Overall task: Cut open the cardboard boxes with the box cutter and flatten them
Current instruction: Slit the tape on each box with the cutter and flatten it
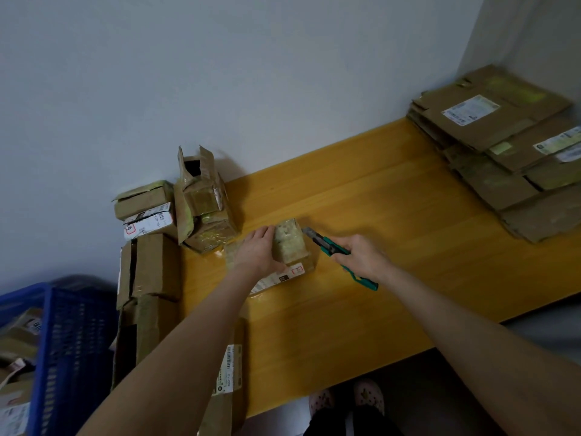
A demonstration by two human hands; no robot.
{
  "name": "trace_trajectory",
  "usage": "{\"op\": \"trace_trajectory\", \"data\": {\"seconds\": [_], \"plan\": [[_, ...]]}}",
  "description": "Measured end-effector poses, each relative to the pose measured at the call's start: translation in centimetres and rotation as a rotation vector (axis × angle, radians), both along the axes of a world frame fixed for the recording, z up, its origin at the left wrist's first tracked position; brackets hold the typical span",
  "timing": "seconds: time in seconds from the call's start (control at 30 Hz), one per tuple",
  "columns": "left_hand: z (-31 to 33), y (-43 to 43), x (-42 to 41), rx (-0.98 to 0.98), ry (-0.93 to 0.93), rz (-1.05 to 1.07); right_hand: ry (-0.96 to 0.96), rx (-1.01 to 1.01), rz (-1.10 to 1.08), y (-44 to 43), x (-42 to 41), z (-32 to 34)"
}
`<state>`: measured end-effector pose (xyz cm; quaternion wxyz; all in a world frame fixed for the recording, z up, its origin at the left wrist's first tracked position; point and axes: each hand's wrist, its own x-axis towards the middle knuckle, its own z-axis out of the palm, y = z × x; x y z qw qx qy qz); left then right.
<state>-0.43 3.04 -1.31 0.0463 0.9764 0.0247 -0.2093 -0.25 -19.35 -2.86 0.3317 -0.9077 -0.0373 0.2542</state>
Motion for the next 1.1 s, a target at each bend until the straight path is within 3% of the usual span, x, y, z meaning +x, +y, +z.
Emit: {"op": "trace_trajectory", "data": {"seconds": [0.63, 0.83, 0.97, 1.1], "plan": [[0.0, 0.0, 0.3, 0.012, 0.019, -0.019, 0.173, 0.133, 0.148, -3.0, -0.6, 1.6], [0.4, -0.4, 0.1, 0.052, -0.005, 0.047, 0.109, 0.171, -0.186, -2.1, -1.8, 0.2], [0.5, -1.7, -0.1, -0.059, 0.009, 0.321, 0.175, 0.128, -0.398, 0.2, -1.4, -2.2], [-0.9, -1.6, -0.6, -0.180, 0.089, 0.325, 0.222, -0.024, -0.429, 0.8, -1.2, -5.1]]}}
